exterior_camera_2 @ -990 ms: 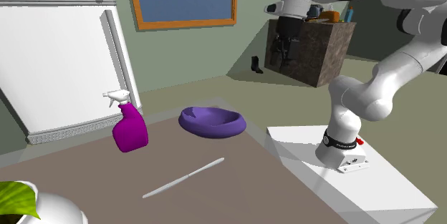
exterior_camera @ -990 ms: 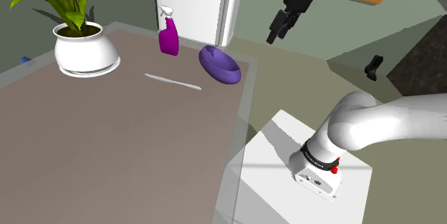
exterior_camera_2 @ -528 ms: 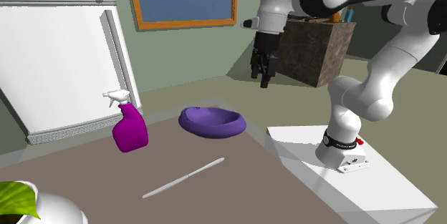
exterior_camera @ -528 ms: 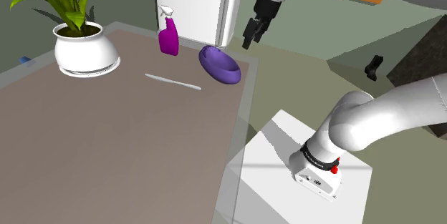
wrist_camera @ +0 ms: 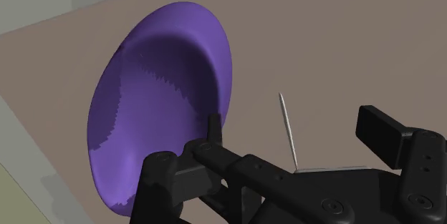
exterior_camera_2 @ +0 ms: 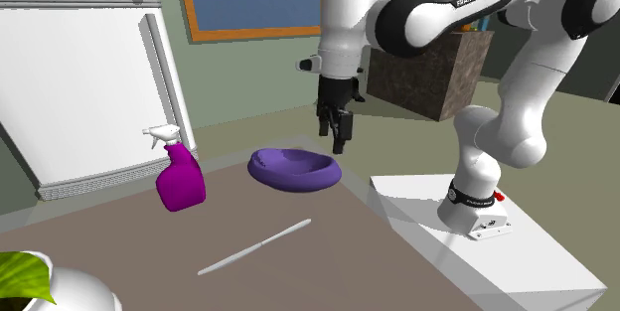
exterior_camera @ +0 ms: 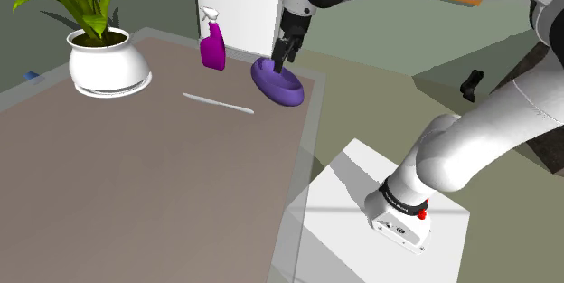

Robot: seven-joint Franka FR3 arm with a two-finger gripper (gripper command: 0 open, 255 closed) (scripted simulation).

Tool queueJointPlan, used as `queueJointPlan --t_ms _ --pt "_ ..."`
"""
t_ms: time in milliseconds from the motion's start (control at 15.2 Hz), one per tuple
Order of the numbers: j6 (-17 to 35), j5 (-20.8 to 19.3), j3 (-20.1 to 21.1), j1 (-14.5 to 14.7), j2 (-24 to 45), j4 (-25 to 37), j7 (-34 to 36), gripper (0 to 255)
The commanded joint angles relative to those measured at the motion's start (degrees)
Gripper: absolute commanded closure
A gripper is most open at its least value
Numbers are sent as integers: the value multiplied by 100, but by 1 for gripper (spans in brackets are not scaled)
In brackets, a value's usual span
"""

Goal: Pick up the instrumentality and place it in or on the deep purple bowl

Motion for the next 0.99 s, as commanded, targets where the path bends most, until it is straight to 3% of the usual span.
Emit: queueJointPlan --t_ms 0,924 --pt "106 -57 45 30 518 335 -71 0" --pt "172 -667 426 521 3683 2865 -153 0"
